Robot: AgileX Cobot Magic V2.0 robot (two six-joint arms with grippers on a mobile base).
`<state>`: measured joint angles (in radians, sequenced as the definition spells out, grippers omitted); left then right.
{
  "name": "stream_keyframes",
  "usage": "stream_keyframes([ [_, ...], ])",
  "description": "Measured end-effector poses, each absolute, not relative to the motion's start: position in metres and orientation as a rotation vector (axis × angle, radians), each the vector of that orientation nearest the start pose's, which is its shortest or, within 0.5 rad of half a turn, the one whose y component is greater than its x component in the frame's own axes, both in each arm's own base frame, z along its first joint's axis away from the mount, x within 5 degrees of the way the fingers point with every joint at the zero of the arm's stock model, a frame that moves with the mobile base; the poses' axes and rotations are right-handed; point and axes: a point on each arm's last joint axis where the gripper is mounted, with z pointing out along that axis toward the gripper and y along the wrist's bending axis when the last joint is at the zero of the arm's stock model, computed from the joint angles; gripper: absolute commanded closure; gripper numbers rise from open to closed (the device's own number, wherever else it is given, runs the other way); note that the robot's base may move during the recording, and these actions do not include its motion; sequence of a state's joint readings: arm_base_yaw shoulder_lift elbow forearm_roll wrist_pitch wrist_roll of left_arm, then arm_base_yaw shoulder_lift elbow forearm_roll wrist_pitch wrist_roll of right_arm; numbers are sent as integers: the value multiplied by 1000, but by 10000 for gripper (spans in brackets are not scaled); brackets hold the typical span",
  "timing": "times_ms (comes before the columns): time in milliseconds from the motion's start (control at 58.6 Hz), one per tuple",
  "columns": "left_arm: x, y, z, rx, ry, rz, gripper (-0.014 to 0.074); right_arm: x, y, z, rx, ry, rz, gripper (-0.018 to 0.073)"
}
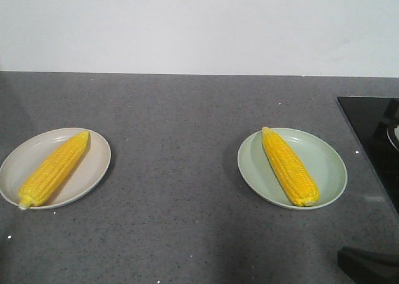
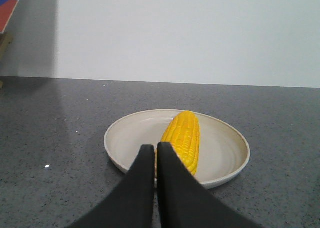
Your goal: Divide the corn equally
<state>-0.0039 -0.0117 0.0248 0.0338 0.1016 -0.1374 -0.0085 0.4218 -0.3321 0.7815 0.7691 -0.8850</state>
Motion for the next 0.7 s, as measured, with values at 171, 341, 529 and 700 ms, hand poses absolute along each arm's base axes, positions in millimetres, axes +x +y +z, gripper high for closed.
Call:
stream_keyframes([
  [171, 57, 0, 196, -82, 1597, -81, 602, 75, 44, 250, -554, 2040, 393, 564],
  [341, 57, 0, 196, -82, 1597, -81, 602, 75, 44, 250, -554, 2040, 393, 564],
  [529, 57, 0, 196, -82, 1597, -81, 602, 75, 44, 250, -554, 2040, 393, 564],
  [700, 57, 0, 196, -82, 1597, -81, 602, 75, 44, 250, -554, 2040, 392, 564],
])
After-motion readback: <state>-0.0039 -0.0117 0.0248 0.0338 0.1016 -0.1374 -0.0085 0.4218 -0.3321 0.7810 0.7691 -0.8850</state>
